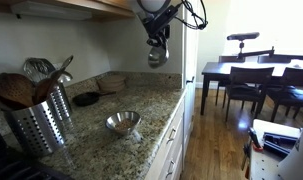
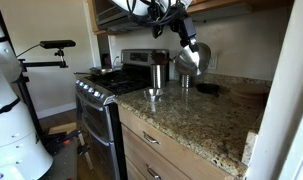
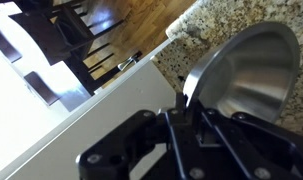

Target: Take the bowl on the right and pour the beans into the bowl on the left

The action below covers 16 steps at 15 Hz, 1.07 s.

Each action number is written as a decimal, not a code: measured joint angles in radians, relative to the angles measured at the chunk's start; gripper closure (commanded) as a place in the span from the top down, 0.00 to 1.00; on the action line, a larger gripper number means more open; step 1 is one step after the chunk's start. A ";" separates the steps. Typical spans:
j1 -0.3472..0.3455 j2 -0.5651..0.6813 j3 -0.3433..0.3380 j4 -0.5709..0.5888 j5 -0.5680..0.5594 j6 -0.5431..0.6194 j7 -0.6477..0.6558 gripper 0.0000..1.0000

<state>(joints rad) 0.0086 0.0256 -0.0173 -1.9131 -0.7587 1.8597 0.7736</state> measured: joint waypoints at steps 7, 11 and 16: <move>-0.028 -0.022 -0.024 -0.012 0.238 0.084 -0.298 0.08; -0.034 -0.022 -0.030 -0.023 0.327 0.084 -0.393 0.08; -0.045 -0.022 -0.046 -0.040 0.419 0.088 -0.492 0.08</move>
<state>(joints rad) -0.0365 0.0041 -0.0629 -1.9527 -0.3396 1.9474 0.2812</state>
